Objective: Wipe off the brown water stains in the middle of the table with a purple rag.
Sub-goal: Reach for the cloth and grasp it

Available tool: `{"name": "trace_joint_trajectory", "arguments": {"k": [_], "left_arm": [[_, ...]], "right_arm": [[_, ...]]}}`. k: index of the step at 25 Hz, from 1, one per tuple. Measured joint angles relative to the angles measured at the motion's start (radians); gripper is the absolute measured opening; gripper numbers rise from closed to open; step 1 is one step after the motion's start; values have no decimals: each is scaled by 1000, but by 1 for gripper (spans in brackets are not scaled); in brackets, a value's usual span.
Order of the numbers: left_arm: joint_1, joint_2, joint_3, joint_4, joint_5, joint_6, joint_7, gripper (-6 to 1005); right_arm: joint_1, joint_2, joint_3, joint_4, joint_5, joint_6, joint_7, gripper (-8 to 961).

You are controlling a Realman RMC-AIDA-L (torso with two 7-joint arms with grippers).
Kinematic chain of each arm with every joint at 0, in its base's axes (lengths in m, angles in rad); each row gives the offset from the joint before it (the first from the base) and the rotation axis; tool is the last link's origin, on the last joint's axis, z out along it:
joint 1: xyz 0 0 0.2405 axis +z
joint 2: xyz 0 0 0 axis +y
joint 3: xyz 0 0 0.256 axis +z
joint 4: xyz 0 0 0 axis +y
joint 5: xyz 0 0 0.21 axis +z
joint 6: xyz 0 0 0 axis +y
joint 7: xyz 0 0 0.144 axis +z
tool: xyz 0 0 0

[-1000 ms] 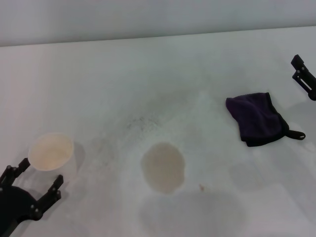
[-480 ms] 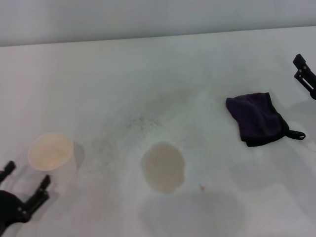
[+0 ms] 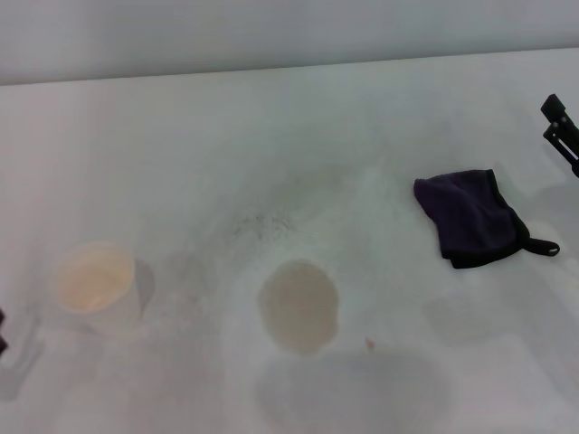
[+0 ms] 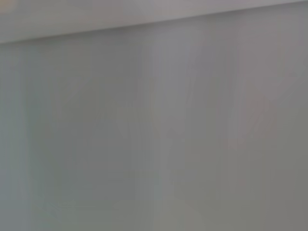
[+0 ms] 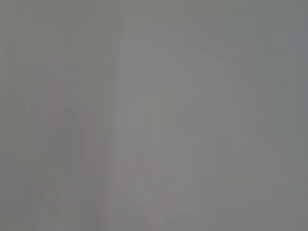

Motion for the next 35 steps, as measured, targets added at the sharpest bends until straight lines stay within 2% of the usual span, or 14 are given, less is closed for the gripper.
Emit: {"name": "trace_joint_trajectory", "arguments": {"k": [8,14,17,22,29,35], "left_arm": [[-9,2,0,6,-179,3,-3,883],[-40,4,0,11,-278,36,-7,884],[-58,5,0,11,-305,40,-8,884],[-91,6,0,11,-349,51,-10,885],[-125,7,0,12,-357,46,-10,885],[-138,9,0,12,-360,42,-11,884]], "right_arm": [[5,0,-1,-9,-1,-5,192,870],[-9,-6,-22,-120,-22,-41,489,870],[-26,-9,-45,-245,-81,-99,691,870],[-42,-12,-55,-508,-299,-183,1074,869],[-35,-14,-54,-817,-574,-190,1445,867],[1,-10,-72,-1100,-879,-188,1757,866]]}}
